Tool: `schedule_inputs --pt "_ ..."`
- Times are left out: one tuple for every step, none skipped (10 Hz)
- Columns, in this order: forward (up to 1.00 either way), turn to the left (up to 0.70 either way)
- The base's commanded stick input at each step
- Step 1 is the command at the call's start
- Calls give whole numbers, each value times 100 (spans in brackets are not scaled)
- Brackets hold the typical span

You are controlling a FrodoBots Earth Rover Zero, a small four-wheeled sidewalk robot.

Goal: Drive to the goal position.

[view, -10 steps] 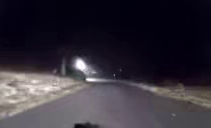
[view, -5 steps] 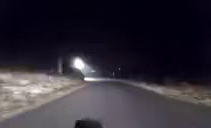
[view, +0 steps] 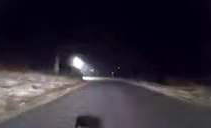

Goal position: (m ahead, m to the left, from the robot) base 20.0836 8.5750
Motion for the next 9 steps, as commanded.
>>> schedule_inputs --pt "100 11" --pt "100 11" --pt "100 9" --pt "100 7" --pt "100 6" --pt "100 6" --pt "100 6" --pt "100 6" --pt "100 5"
